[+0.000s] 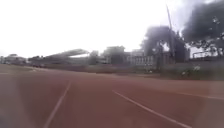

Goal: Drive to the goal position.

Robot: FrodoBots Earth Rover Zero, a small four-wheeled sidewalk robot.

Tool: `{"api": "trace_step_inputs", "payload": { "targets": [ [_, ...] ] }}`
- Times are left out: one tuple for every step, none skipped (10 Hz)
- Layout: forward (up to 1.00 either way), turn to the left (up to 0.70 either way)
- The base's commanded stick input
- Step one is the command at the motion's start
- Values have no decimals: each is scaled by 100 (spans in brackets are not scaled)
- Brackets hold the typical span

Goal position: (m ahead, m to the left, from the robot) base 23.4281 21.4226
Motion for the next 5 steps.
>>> {"api": "trace_step_inputs", "payload": {
  "targets": [
    [70, 0],
    [70, 0],
    [70, 0],
    [70, 0],
    [70, 0]
  ]
}}
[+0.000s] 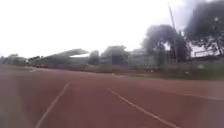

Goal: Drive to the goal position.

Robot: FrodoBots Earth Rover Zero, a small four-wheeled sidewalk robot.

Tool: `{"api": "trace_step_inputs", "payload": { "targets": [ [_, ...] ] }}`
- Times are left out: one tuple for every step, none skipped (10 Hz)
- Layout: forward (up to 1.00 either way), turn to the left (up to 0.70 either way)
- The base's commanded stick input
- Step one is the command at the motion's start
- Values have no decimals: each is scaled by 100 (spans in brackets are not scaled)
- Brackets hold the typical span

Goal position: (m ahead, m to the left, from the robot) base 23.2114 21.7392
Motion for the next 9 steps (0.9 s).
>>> {"api": "trace_step_inputs", "payload": {
  "targets": [
    [70, 0],
    [70, 0],
    [70, 0],
    [70, 0],
    [70, 0],
    [70, 0],
    [70, 0],
    [70, 0],
    [70, 0]
  ]
}}
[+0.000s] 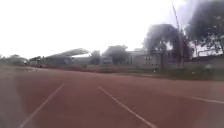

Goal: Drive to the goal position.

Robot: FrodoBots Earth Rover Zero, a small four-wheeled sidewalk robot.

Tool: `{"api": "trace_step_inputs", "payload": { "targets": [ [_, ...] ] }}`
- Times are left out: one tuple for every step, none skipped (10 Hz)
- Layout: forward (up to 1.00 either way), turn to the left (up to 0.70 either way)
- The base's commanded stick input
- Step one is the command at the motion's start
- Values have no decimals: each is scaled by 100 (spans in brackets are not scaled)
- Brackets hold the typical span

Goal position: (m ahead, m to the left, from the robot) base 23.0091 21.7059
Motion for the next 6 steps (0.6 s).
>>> {"api": "trace_step_inputs", "payload": {
  "targets": [
    [70, 0],
    [70, 0],
    [70, 0],
    [70, 0],
    [70, 0],
    [70, 0]
  ]
}}
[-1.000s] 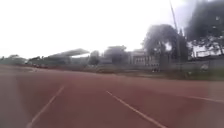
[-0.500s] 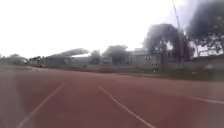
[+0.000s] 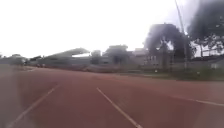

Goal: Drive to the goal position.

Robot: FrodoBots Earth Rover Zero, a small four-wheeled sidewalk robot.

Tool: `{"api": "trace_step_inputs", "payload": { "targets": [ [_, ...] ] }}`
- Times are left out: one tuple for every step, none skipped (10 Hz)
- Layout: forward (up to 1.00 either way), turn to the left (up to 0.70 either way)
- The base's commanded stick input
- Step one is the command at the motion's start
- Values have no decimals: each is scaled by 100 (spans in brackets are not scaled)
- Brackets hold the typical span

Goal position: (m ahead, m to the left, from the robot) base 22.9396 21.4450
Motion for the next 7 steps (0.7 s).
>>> {"api": "trace_step_inputs", "payload": {
  "targets": [
    [70, 0],
    [70, 0],
    [70, 0],
    [70, 0],
    [70, 0],
    [70, 0],
    [70, 0]
  ]
}}
